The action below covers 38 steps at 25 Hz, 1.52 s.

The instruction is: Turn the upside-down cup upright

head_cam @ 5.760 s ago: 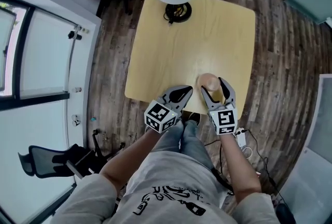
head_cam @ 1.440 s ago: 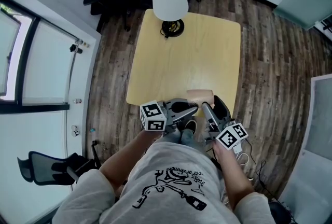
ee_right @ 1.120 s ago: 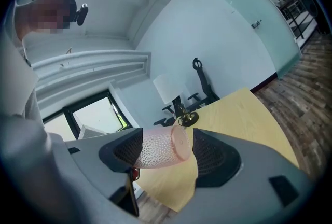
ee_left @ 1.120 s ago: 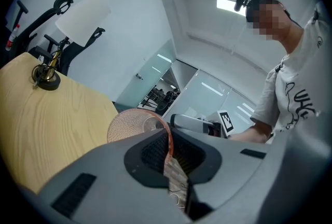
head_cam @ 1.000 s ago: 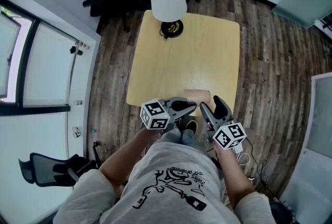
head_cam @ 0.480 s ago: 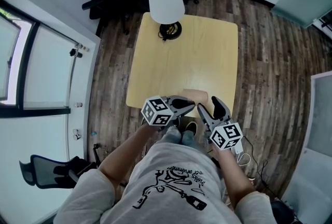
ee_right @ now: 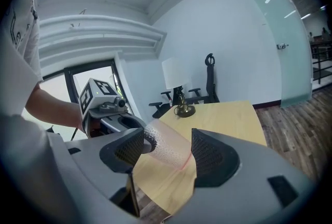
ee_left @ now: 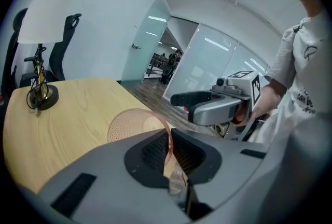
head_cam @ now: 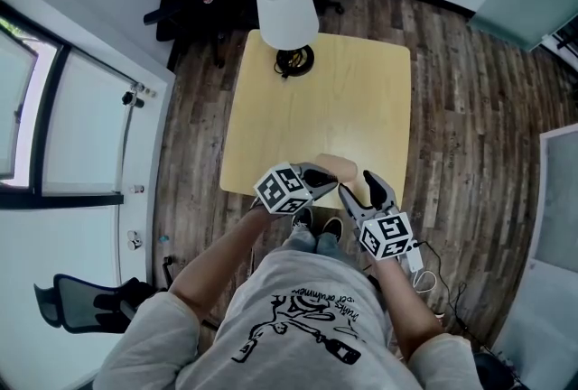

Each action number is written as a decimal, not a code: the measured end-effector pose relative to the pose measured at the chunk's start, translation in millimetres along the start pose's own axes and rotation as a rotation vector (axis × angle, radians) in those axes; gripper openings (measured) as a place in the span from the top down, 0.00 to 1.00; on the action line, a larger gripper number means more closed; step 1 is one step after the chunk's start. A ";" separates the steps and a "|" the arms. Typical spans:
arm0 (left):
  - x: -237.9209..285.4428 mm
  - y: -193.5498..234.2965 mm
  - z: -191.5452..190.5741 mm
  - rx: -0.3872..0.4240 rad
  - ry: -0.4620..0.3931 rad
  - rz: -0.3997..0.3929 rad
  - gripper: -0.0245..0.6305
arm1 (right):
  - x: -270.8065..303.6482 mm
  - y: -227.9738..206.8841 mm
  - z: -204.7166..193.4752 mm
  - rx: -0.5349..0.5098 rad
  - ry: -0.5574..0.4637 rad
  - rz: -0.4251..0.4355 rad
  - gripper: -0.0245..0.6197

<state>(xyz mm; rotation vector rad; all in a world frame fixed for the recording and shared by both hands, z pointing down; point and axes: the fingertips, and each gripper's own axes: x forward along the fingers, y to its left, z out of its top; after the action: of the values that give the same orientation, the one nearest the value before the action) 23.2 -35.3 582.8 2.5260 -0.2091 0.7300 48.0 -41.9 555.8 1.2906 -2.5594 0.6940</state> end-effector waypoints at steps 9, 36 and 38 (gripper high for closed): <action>12.9 3.8 -9.5 0.129 0.177 0.009 0.93 | 3.4 -3.1 -12.2 -0.053 0.054 -0.007 0.50; 39.7 37.1 -31.3 0.496 0.566 0.076 0.93 | 7.1 7.1 -36.6 -0.082 0.153 0.029 0.52; 40.9 40.4 -33.3 0.514 0.592 0.075 0.93 | 8.1 6.4 -36.7 -0.092 0.160 0.027 0.52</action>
<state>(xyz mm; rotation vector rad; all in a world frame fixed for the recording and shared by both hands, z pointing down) 31.2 -53.8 646.1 2.6183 0.1072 1.6954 36.6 -26.4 588.8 1.1264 -2.4537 0.6488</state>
